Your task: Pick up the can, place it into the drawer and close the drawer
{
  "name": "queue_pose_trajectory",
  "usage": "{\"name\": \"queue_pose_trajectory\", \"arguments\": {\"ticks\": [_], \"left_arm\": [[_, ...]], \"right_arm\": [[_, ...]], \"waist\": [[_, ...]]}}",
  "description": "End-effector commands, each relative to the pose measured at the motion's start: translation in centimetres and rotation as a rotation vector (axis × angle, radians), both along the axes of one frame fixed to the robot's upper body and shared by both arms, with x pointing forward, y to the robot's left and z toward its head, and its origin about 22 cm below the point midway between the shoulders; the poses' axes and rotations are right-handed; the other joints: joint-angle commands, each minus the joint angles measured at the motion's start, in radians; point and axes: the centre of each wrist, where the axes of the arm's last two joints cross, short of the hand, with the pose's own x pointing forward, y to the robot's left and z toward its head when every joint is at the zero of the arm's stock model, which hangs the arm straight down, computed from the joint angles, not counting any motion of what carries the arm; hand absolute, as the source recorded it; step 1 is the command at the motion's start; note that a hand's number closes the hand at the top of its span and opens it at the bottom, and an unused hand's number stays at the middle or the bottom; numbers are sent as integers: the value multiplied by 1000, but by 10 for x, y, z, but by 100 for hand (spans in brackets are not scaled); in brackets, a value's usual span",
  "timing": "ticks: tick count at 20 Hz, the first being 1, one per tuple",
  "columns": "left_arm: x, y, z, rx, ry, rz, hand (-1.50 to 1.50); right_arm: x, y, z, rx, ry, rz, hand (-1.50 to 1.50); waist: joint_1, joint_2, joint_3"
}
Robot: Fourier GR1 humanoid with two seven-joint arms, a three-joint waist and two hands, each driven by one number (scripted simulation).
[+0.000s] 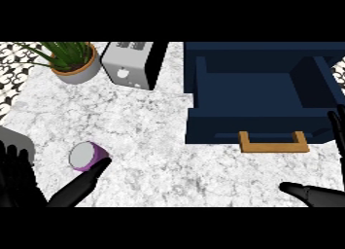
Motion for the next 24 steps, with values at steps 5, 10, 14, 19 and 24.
{"name": "queue_pose_trajectory", "arguments": {"ticks": [5,10,14,19,24], "left_arm": [[13,-1,-41,-17,65,11,-150],[23,-11,-84,0,95,46,-150],[4,-6,-99,-21,110,99,-150],[10,8,-130,-49,133,114,-150],[14,18,-144,-60,129,138,-150]], "right_arm": [[-17,-18,15,-13,-21,12,-150],[-28,0,-1,-10,-8,-14,-150],[-18,-8,33,8,-28,-11,-150],[-27,-28,11,-12,-21,-26,-150],[-12,-14,13,-5,-14,-2,-150]], "waist": [[-2,-1,0],[-3,0,-1],[4,-1,-1],[1,-1,-1],[3,0,0]]}}
